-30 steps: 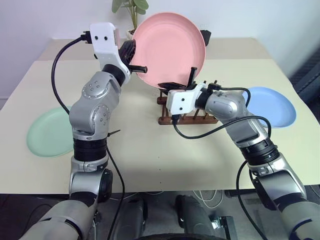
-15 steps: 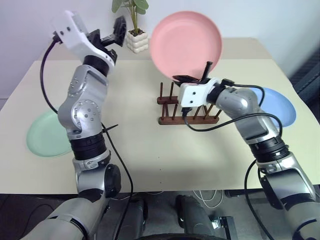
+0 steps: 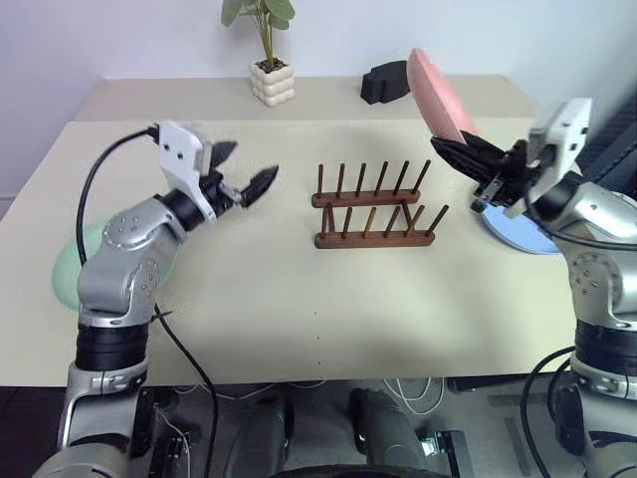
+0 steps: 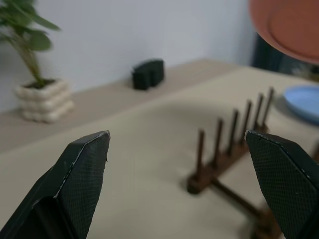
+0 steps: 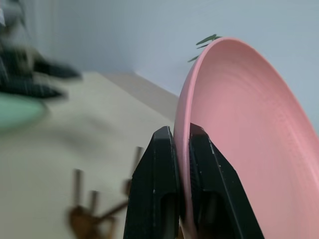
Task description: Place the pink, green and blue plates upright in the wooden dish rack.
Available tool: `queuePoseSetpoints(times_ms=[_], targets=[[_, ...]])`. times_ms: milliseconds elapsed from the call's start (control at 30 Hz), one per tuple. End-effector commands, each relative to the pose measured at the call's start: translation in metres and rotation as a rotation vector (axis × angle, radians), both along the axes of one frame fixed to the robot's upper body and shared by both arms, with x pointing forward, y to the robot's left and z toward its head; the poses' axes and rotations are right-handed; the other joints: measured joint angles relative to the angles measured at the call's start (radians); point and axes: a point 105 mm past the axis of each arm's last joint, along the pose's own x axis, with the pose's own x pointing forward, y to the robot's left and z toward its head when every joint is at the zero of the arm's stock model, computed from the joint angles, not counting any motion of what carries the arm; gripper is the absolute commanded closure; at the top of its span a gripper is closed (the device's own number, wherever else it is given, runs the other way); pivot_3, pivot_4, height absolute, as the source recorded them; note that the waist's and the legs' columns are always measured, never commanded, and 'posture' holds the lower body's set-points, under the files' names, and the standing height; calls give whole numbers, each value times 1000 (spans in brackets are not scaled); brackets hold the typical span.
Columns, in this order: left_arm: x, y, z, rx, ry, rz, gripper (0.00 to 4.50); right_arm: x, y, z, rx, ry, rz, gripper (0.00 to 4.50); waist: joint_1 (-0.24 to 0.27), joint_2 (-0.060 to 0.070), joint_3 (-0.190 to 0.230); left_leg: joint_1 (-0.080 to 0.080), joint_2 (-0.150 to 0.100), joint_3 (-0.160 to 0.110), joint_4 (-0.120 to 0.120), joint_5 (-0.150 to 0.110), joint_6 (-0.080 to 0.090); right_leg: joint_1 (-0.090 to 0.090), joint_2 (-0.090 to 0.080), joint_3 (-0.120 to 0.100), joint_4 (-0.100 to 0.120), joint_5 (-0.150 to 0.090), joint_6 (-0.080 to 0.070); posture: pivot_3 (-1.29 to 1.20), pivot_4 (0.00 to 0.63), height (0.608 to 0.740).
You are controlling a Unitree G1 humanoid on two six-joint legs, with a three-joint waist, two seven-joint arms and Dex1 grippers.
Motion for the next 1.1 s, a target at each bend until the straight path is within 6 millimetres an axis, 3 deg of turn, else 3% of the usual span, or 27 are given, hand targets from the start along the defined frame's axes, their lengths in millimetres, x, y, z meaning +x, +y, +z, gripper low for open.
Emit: queuePoseSetpoints(times_ms=[33, 433, 700, 1100], targets=[[-19, -7, 5, 28, -45, -126, 35, -17, -3, 26, 196, 12, 77, 4500, 1, 0, 0, 0, 0, 0, 0, 0, 0, 0, 0, 0, 0, 0, 0, 0, 150, 733], [-41, -18, -32, 106, 65, -247, 35, -21, 4, 35, 506, 130, 176, 4500, 1, 0, 0, -1, 1, 1, 0, 0, 0, -1, 0, 1, 0, 0, 0, 0, 150, 733], [-52, -29, -31, 72, 70, -305, 35, -12, -1, 27, 558, 173, 139, 4500, 0, 0, 0, -1, 1, 1, 0, 0, 1, -1, 0, 1, 0, 0, 0, 0, 150, 733], [-52, -32, -31, 73, 76, -312, 35, -2, -11, 6, 628, 266, 89, 4500, 0, 0, 0, -1, 1, 1, 0, 0, 1, -1, 0, 1, 0, 0, 0, 0, 150, 733]])
